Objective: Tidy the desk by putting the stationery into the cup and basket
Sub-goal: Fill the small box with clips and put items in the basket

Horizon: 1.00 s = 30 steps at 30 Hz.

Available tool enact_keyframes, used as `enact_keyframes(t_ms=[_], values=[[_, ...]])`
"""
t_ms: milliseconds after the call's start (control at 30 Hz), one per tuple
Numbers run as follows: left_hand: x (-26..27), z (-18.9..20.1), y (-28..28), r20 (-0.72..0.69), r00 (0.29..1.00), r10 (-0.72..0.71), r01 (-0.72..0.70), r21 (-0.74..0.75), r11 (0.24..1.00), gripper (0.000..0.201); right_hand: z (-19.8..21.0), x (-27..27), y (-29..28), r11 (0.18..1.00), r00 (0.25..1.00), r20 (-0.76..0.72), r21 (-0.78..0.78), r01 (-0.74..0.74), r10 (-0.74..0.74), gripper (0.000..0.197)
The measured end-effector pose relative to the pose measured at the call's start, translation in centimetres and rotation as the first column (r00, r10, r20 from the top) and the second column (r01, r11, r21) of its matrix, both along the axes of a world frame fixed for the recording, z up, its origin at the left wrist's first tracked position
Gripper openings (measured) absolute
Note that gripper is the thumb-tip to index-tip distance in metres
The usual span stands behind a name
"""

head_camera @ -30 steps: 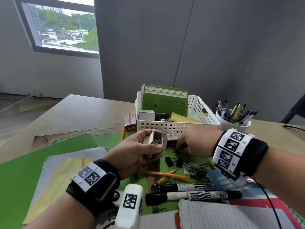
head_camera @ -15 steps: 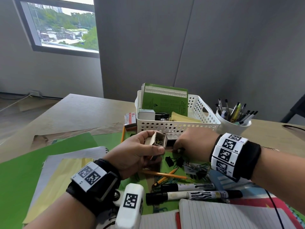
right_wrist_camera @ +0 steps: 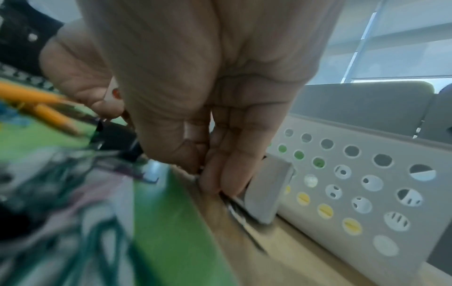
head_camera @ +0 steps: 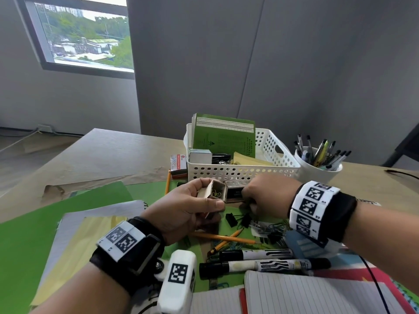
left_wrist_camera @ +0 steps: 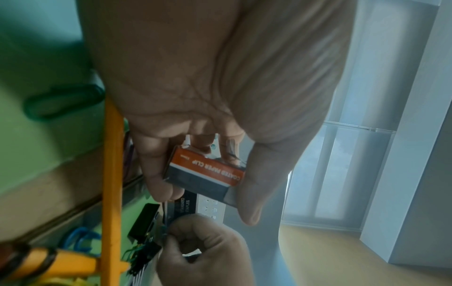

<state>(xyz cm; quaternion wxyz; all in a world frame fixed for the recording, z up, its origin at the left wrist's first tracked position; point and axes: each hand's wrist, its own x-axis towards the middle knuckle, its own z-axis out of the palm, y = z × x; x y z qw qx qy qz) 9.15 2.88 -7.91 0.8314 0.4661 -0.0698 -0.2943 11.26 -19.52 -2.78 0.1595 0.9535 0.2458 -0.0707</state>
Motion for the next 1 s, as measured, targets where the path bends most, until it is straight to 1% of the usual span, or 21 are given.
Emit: enact_keyframes(t_ms=[33, 100, 167, 233, 300, 333, 400, 467, 533, 600, 633, 667, 700, 733, 767, 833, 867, 900, 967, 1000], values=[[0.0, 0.0, 0.1, 0.002, 1.0, -0.003, 0.003, 0.003, 1.0, 0.06, 0.8, 0.0, -0.2, 0.999, 1.0, -0.011, 0.045, 0.014, -0.013, 0.013], [0.1, -0.1, 0.1, 0.003, 1.0, -0.009, 0.009, 0.009, 1.0, 0.058, 2.6, 0.1, -0.4, 0.982, 1.0, -0.003, 0.185, 0.019, -0.019, 0.006], [0.1, -0.2, 0.1, 0.001, 1.0, -0.006, 0.006, 0.019, 1.0, 0.057, 4.2, -0.1, -0.2, 0.939, 0.997, 0.073, 0.337, -0.062, 0.04, 0.009], [0.2, -0.3, 0.0, 0.003, 1.0, 0.0, 0.0, 0.034, 0.999, 0.058, 4.9, -0.6, 0.7, 0.875, 0.978, 0.16, 0.444, -0.195, 0.136, 0.011], [0.2, -0.3, -0.1, 0.014, 1.0, 0.002, -0.003, 0.062, 0.998, 0.061, 4.9, -1.1, 1.8, 0.838, 0.957, 0.198, 0.466, -0.283, 0.213, 0.008], [0.2, -0.4, -0.1, 0.018, 1.0, 0.002, -0.003, 0.071, 0.997, 0.062, 4.7, -1.2, 2.2, 0.834, 0.952, 0.198, 0.463, -0.299, 0.232, 0.007], [0.2, -0.4, -0.1, 0.025, 1.0, 0.0, -0.002, 0.078, 0.997, 0.063, 4.1, -1.2, 2.8, 0.842, 0.959, 0.155, 0.461, -0.281, 0.236, 0.009], [0.2, -0.5, -0.1, 0.029, 1.0, 0.001, -0.003, 0.087, 0.996, 0.063, 3.8, -1.1, 2.9, 0.836, 0.97, 0.109, 0.493, -0.242, 0.217, 0.016], [0.3, -0.5, 0.0, 0.028, 1.0, 0.0, -0.002, 0.098, 0.995, 0.063, 4.1, -1.0, 2.3, 0.806, 0.976, 0.113, 0.552, -0.215, 0.184, 0.022], [0.3, -0.5, 0.0, 0.019, 1.0, -0.004, 0.003, 0.096, 0.995, 0.064, 4.6, -1.0, 1.3, 0.787, 0.982, 0.131, 0.588, -0.185, 0.134, 0.019], [0.3, -0.5, 0.0, 0.014, 1.0, -0.006, 0.005, 0.089, 0.996, 0.065, 4.8, -1.1, 0.7, 0.794, 0.986, 0.124, 0.586, -0.163, 0.111, 0.014], [0.3, -0.5, 0.0, 0.011, 1.0, -0.008, 0.007, 0.083, 0.997, 0.065, 4.8, -1.2, 0.1, 0.819, 0.991, 0.096, 0.559, -0.13, 0.092, 0.01], [0.3, -0.5, 0.0, 0.008, 1.0, -0.008, 0.008, 0.079, 0.997, 0.065, 4.6, -1.4, -0.3, 0.861, 0.997, 0.04, 0.502, -0.078, 0.067, 0.007], [0.3, -0.4, 0.0, 0.007, 1.0, -0.009, 0.008, 0.076, 0.997, 0.066, 4.3, -1.6, -0.5, 0.904, 0.999, -0.037, 0.427, -0.013, 0.032, 0.01], [0.3, -0.4, 0.0, 0.007, 1.0, -0.009, 0.009, 0.073, 0.997, 0.066, 3.7, -1.9, -0.5, 0.938, 0.993, -0.114, 0.344, 0.045, -0.006, 0.019], [0.2, -0.3, 0.0, 0.009, 1.0, -0.007, 0.007, 0.066, 0.998, 0.068, 2.4, -2.4, -0.2, 0.969, 0.975, -0.218, 0.226, 0.096, -0.045, 0.04], [0.2, -0.2, -0.1, 0.012, 1.0, 0.0, -0.001, 0.06, 0.998, 0.068, 1.9, -2.5, 0.1, 0.976, 0.968, -0.248, 0.194, 0.098, -0.048, 0.044], [0.1, 0.0, -0.1, 0.014, 1.0, 0.011, -0.012, 0.049, 0.999, 0.067, 1.5, -2.6, 0.5, 0.984, 0.965, -0.259, 0.161, 0.08, -0.036, 0.043], [0.1, 0.1, -0.1, 0.022, 0.999, 0.049, -0.049, 0.029, 0.998, 0.066, 1.1, -2.5, 1.0, 0.994, 0.973, -0.23, 0.107, 0.023, 0.002, 0.034], [0.1, 0.1, 0.0, 0.029, 0.997, 0.07, -0.071, 0.026, 0.997, 0.068, 1.1, -2.6, 1.2, 0.994, 0.978, -0.21, 0.107, 0.011, 0.012, 0.031]])
